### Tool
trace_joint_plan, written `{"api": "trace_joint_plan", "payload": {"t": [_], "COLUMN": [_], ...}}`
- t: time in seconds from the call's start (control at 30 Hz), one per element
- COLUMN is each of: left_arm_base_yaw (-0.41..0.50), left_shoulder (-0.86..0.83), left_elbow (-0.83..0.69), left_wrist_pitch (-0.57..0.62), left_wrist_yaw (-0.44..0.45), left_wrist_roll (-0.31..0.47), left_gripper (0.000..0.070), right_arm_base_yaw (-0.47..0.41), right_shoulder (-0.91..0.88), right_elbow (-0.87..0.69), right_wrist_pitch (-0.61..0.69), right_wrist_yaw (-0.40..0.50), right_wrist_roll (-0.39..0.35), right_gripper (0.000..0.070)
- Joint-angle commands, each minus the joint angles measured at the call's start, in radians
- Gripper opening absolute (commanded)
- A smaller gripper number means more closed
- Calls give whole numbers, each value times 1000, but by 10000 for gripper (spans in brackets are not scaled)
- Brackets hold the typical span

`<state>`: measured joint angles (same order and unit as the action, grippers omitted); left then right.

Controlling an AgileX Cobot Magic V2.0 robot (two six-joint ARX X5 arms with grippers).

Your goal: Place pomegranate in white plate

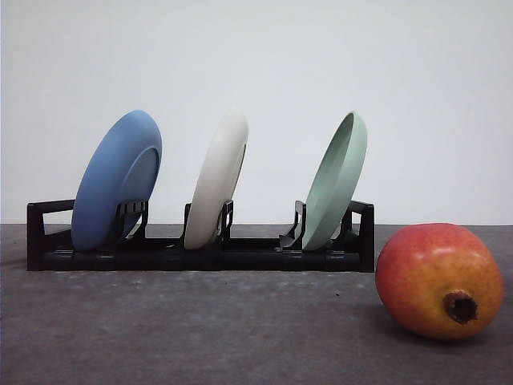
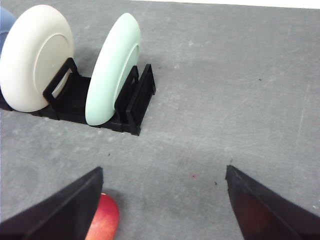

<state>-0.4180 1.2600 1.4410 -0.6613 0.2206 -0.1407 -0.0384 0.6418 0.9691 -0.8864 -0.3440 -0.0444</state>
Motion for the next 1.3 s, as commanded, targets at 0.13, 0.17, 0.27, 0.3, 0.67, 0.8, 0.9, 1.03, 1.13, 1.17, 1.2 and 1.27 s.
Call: {"api": "trace_joint_plan", "payload": {"t": [0.13,0.17,0.27,0.3,0.67,0.8,0.9,1.03,1.13,1.17,1.2,1.27], "left_arm_base_yaw": [-77,-86,-110,-116,-152,-156,-159,-159,-158,-158,-158,-159], "left_shoulder": [171,195,260,281,451,486,494,494,494,494,494,494], "left_elbow": [88,92,92,92,92,92,92,92,92,92,92,92], "left_wrist_pitch": [21,34,73,85,145,164,172,182,181,181,181,181], "left_wrist_yaw": [-74,-76,-79,-84,-103,-102,-111,-119,-116,-116,-116,-115], "left_wrist_roll": [28,28,28,28,46,47,47,47,46,45,45,44], "left_gripper": [505,505,505,505,505,505,502,367,266,240,215,161], "right_arm_base_yaw": [18,20,26,28,31,37,41,41,41,41,41,41], "right_shoulder": [4,4,4,4,4,4,4,4,4,4,4,4], "right_elbow": [20,20,20,20,20,20,20,20,20,20,20,20], "right_wrist_pitch": [2,2,1,0,-12,-13,-13,-13,-13,-13,-13,-13], "right_wrist_yaw": [4,4,4,4,3,3,4,3,4,4,4,3], "right_wrist_roll": [11,11,11,11,11,11,11,11,11,11,11,11], "right_gripper": [494,494,494,494,494,494,494,494,494,494,494,494]}}
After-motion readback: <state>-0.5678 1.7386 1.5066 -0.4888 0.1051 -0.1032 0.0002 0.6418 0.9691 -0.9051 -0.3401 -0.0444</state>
